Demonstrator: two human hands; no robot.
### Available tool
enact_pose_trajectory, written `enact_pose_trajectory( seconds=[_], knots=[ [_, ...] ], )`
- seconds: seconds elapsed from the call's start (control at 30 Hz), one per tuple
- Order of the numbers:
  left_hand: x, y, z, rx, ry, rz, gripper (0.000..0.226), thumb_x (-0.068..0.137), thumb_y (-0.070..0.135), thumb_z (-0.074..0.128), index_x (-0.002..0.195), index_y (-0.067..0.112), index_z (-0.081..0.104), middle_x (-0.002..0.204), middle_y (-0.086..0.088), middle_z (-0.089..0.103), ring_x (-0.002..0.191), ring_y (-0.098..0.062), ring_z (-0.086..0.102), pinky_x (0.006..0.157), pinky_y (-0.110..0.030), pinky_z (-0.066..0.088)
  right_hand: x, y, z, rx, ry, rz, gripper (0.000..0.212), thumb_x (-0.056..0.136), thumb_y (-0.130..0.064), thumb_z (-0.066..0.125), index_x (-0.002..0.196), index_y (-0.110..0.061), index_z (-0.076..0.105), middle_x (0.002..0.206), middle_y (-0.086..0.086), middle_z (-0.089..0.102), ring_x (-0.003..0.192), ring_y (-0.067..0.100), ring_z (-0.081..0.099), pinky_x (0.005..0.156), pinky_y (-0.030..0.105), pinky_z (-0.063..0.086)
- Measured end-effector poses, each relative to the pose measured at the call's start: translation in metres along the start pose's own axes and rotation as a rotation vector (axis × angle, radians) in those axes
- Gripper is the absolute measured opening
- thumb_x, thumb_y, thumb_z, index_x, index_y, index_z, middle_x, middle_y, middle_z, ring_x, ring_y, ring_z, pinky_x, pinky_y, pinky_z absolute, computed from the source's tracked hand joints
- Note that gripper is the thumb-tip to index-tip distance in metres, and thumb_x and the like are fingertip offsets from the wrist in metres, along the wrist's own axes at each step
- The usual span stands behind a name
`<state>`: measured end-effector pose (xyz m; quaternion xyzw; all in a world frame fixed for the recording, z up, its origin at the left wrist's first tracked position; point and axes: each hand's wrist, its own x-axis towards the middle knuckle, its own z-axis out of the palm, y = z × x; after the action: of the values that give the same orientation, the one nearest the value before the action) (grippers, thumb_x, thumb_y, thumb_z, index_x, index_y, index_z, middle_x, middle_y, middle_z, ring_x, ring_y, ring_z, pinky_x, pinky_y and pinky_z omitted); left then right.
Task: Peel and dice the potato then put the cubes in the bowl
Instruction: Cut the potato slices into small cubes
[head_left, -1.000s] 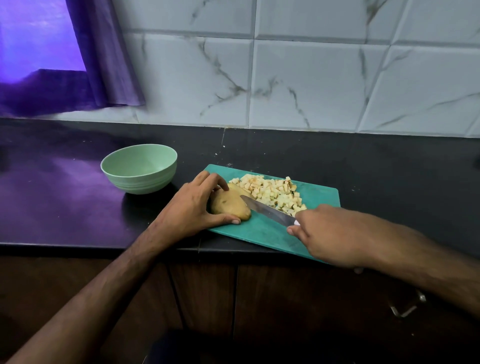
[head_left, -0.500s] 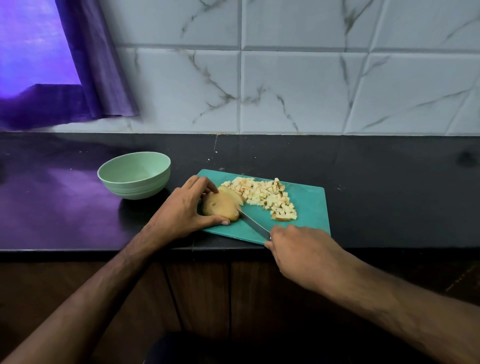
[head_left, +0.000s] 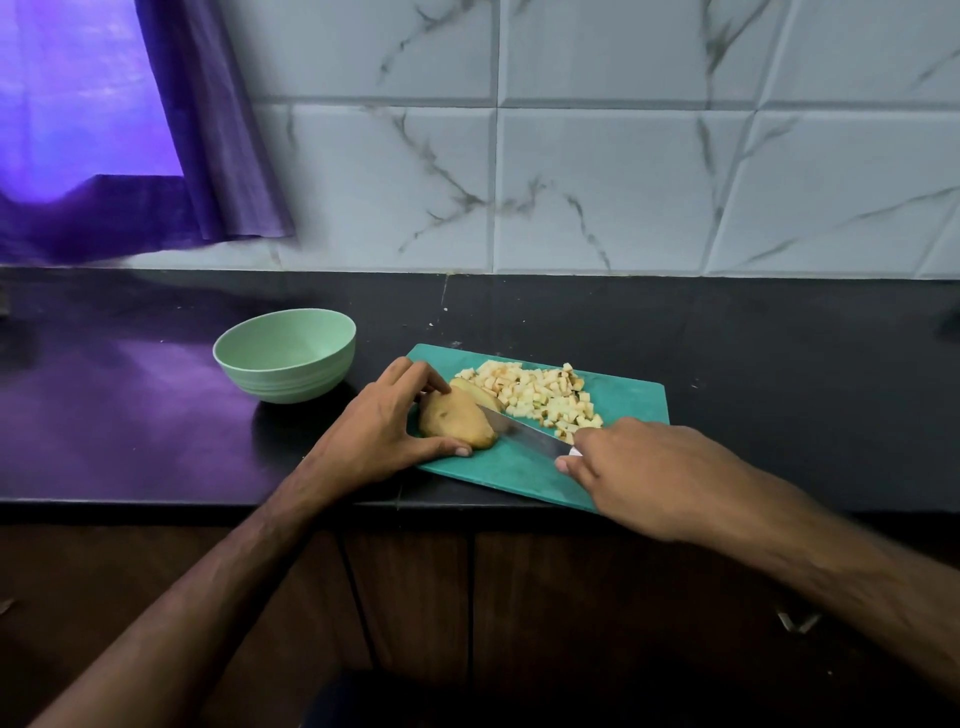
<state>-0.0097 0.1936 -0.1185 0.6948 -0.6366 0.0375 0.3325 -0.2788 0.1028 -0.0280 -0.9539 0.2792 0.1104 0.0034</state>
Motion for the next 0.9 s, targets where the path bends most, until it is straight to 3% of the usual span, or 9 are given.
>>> enact_pose_trajectory(
  seconds=[0.2, 0.33, 0.47, 0.57, 0.67, 0.77, 0.9],
  knots=[
    [0.0, -0.001, 0.0, -0.028, -0.01, -0.009, 0.073, 0.063, 0.082, 0.072, 0.114, 0.032, 0.055, 0.113, 0.017, 0.048, 0.107, -0.004, 0.058, 0.091, -0.041, 0.055, 0.001, -0.003, -0.002, -0.011, 0.034, 0.003, 0.031, 0.108, -0.051, 0.026, 0.096, -0.026, 0.041, 0.084, -0.006, 0.05, 0.074, 0.006, 0.05, 0.057, 0.025, 0.037],
    [0.0, -0.001, -0.002, -0.015, -0.003, -0.008, 0.072, 0.063, 0.08, 0.075, 0.113, 0.031, 0.057, 0.112, 0.019, 0.053, 0.105, -0.004, 0.059, 0.089, -0.038, 0.055, 0.022, -0.012, -0.003, 0.034, 0.056, -0.012, 0.038, 0.109, -0.048, 0.029, 0.083, -0.024, 0.042, 0.083, -0.004, 0.053, 0.072, 0.007, 0.05, 0.056, 0.027, 0.033],
    [0.002, 0.0, -0.002, 0.109, 0.039, 0.036, 0.073, 0.061, 0.088, 0.066, 0.108, 0.031, 0.06, 0.111, 0.024, 0.057, 0.106, -0.004, 0.056, 0.088, -0.036, 0.046, 0.049, -0.022, 0.0, 0.067, 0.067, -0.032, 0.039, 0.11, -0.043, 0.031, 0.08, -0.021, 0.043, 0.083, -0.001, 0.054, 0.071, 0.01, 0.051, 0.062, 0.032, 0.039],
    [0.002, -0.002, -0.001, 0.132, 0.031, 0.035, 0.073, 0.062, 0.09, 0.062, 0.109, 0.033, 0.059, 0.111, 0.02, 0.057, 0.106, -0.006, 0.055, 0.085, -0.037, 0.044, 0.066, -0.029, -0.006, 0.145, 0.018, -0.032, 0.039, 0.111, -0.036, 0.035, 0.083, -0.012, 0.049, 0.082, 0.005, 0.055, 0.058, 0.015, 0.056, 0.048, 0.029, 0.044],
    [0.002, -0.003, -0.001, 0.177, 0.012, 0.019, 0.075, 0.063, 0.093, 0.057, 0.109, 0.034, 0.056, 0.109, 0.018, 0.054, 0.104, -0.007, 0.053, 0.081, -0.037, 0.043, 0.073, -0.029, -0.007, 0.215, -0.046, -0.024, 0.036, 0.111, -0.03, 0.037, 0.1, 0.0, 0.054, 0.088, 0.013, 0.057, 0.052, 0.021, 0.061, 0.037, 0.025, 0.046],
    [0.002, -0.002, 0.0, 0.19, 0.019, 0.002, 0.074, 0.062, 0.097, 0.053, 0.107, 0.037, 0.051, 0.108, 0.018, 0.053, 0.102, -0.008, 0.054, 0.079, -0.038, 0.042, 0.056, -0.023, 0.007, 0.233, -0.059, -0.027, 0.036, 0.111, -0.034, 0.035, 0.107, -0.005, 0.055, 0.088, 0.008, 0.058, 0.058, 0.016, 0.062, 0.047, 0.028, 0.052],
    [0.002, -0.002, -0.001, 0.197, 0.021, 0.007, 0.074, 0.063, 0.095, 0.056, 0.108, 0.036, 0.052, 0.11, 0.017, 0.052, 0.103, -0.01, 0.055, 0.08, -0.038, 0.043, 0.021, -0.012, 0.017, 0.131, -0.052, -0.013, 0.033, 0.11, -0.042, 0.032, 0.106, -0.017, 0.052, 0.089, -0.001, 0.054, 0.064, 0.01, 0.054, 0.057, 0.027, 0.045]
  ],
)
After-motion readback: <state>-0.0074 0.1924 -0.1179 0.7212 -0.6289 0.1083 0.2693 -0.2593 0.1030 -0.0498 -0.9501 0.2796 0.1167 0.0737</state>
